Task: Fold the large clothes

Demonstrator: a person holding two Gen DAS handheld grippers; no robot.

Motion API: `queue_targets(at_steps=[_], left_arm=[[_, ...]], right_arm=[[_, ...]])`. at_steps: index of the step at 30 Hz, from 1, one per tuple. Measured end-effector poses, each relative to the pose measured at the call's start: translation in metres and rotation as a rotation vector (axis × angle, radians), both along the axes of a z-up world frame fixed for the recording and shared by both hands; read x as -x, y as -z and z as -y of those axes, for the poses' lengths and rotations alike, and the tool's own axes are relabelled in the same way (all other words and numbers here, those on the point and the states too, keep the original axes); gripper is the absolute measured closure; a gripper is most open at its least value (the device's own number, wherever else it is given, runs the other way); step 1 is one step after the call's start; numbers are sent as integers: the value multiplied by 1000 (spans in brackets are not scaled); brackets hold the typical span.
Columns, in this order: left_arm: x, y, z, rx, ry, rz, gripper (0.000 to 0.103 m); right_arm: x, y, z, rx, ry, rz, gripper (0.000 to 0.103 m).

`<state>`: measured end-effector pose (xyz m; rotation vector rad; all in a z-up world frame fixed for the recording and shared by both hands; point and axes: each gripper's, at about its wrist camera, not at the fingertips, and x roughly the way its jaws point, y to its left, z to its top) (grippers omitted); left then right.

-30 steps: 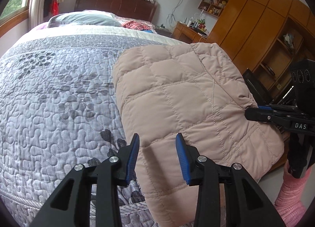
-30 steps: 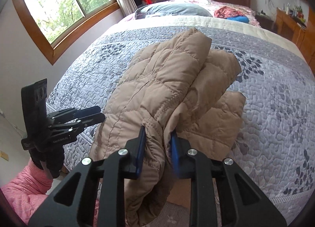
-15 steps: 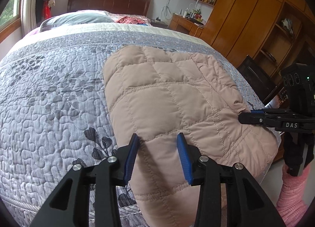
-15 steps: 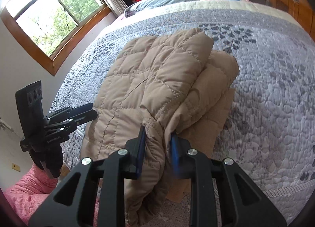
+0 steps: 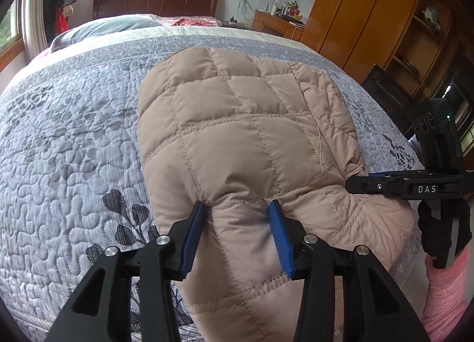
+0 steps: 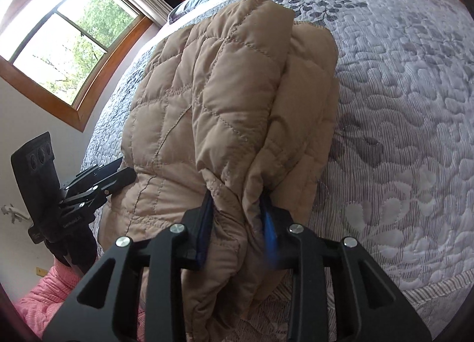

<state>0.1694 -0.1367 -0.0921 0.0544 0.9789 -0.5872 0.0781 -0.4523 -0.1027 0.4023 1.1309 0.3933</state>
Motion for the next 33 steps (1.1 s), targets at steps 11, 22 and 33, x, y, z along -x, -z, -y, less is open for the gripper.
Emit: queue_targets(at_steps=[11,22,33], left_arm=[[-3,-32,-16,46,-12,48,57],[-8,-26,-2,28,-15,42,57],[-16,-12,23,-9,50,3,57]], right_arm=[[9,-67,5,104,71,134,43],[-87,-37,8,61,74,32,62],[-79,-16,25,86,113,-4,93]])
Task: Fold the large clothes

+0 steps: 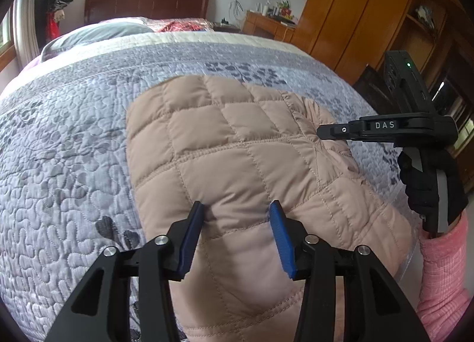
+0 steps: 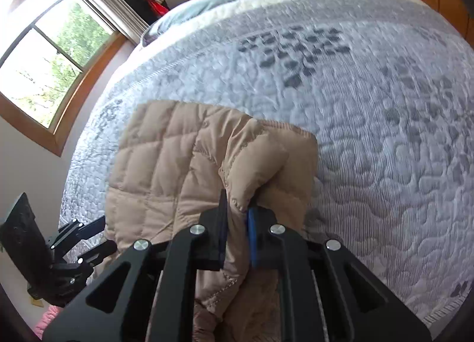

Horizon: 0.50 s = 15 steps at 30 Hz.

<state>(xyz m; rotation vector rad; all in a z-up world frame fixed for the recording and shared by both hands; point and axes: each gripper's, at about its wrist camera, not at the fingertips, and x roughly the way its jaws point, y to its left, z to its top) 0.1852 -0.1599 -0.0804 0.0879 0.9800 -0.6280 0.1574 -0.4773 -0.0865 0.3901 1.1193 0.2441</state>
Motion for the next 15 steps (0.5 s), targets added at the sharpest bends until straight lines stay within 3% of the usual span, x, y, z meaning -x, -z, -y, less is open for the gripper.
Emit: queue_targets(at_steps=[6,10,15], left_arm=[[-7,13,3,-2,11,-47,56],[-5,-3,-7,19,2,-60,56],[10,-33,-22,140,7,-68,58]], right_arm=[[-3,19,-2,10,12,-28,91],[9,-3,-4,45,24,14,85],[41,-43,-14,119,17,106,84]])
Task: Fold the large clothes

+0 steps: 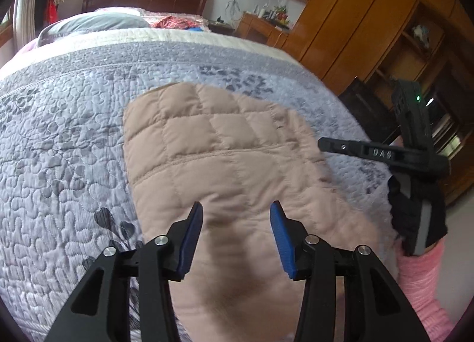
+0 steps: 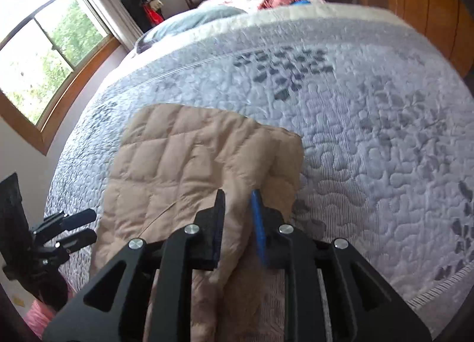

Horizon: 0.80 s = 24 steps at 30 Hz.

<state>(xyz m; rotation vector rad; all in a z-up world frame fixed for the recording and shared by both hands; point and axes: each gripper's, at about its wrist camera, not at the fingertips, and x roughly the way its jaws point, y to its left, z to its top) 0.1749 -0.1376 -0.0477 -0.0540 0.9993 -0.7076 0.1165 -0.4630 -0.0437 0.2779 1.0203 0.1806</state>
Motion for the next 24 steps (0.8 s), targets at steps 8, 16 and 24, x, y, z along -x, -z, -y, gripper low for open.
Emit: queue_targets(at_steps=[8,16,24], left_arm=[[32,0,6,5,53,10,72],[24,29,8,-52,42,-24,76],[23,47,10,-76,64,-26,77]], right_arm=[[59,-19,-53,28,-179,23,84],[76,19,-60,8,-180,-54,89],[70,49,-53,-54,-169,-94,91]])
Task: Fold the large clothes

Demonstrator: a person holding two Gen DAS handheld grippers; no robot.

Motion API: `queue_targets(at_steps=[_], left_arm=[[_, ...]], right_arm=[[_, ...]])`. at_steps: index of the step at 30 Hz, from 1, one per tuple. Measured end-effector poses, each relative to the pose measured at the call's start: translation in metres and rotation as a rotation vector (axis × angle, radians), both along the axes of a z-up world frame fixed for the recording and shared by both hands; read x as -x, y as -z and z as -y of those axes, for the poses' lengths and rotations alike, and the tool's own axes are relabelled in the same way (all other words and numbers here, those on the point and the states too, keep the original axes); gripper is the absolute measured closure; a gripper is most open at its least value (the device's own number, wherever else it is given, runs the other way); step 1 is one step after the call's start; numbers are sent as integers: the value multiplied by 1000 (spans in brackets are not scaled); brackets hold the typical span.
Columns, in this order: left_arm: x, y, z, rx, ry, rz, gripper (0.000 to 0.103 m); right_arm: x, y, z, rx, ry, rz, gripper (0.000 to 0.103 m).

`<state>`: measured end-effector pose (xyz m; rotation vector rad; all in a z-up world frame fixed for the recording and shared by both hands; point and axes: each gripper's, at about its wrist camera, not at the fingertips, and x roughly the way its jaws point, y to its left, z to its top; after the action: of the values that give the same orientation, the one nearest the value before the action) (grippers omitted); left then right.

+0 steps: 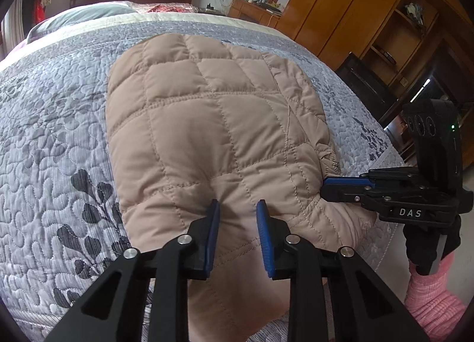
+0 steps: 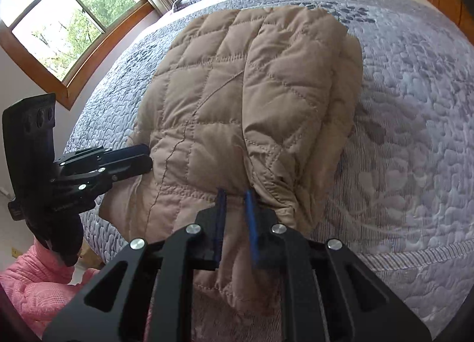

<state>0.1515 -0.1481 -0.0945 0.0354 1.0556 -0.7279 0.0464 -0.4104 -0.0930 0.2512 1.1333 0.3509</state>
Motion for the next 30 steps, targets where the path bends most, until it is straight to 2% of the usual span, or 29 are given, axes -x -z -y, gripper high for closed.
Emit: queue_targets(at_steps=[7,18,20,22,23,24,26,27,30], left_arm=[[-1,9,6,-22,7,20,78],[3,10,7,-20,2,39,80],[5,5,5,-8,2,42,79],[8,-2,1,10,13,47,73],[9,-6,0,7,14,56,70],[12,-10,-2,-6,10,76,64],[18,-20,-5,-30,-5,136,54],[20,-24,-7,-35,-11,156,53],[21,-32,-16,-39,-22,186,47]], right_arm=[[-3,9,-5,29,5,9,91],[-3,5,-5,26,18,13,89],[0,-1,-5,17,15,27,84],[3,-10,-6,7,-1,53,72],[5,-15,-6,-9,-9,67,63],[8,-19,-6,-25,-15,80,57],[12,-31,-5,-34,-13,116,53],[15,-35,-4,-27,-8,137,46],[19,-50,3,-2,15,201,35]])
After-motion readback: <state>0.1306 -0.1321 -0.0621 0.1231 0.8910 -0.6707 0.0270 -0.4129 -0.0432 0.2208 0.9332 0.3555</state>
